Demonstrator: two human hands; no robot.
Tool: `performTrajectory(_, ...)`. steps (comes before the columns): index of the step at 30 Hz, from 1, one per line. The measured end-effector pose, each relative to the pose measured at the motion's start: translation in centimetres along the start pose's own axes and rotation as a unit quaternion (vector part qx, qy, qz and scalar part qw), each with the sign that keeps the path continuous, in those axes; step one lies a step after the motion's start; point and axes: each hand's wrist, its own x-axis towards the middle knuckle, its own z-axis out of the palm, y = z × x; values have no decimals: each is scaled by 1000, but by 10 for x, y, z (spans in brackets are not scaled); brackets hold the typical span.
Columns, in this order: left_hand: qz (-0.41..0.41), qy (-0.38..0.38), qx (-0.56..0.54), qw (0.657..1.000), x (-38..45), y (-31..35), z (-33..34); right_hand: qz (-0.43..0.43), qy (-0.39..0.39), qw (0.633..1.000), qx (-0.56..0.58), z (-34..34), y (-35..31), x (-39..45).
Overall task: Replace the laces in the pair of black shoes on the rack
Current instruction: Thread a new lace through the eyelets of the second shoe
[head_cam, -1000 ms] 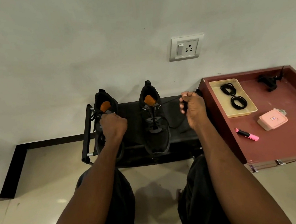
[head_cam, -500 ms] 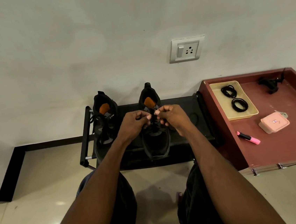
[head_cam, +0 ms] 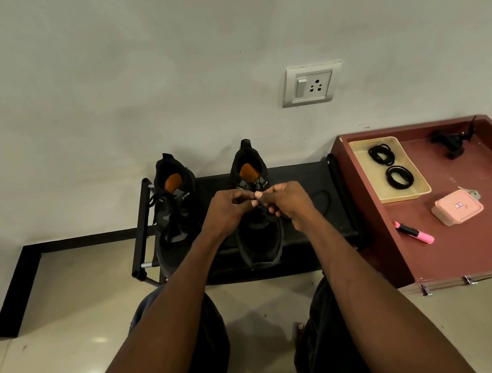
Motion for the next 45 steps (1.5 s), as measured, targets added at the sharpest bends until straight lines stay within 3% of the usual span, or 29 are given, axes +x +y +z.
performTrajectory(4,1,77,31,997,5,0,6,-26,4,1000,-8,2,1,8)
performTrajectory(7,18,139,102,985,7,-1,10,-154,41,965,-210,2,7,21)
performTrajectory(11,72,154,185,968,14,-11,16,-166,-12,927,-335,-2,11,25)
performTrajectory(27,74,113,249,959,35,-24,36,-99,7,970,-223,-3,7,16)
performTrajectory(35,-88,103,113,984,40,-15,34,-19,3,987,-158,-2,10,18)
performTrajectory(39,-211,161,-19,964,40,-4,41,-9,-4,986,-164,3,11,16)
performTrajectory(42,-190,153,81,966,41,-3,44,-8,-13,985,-173,1,11,14)
performTrajectory(45,-154,93,185,966,41,-6,43,-10,-11,984,-179,-1,13,15)
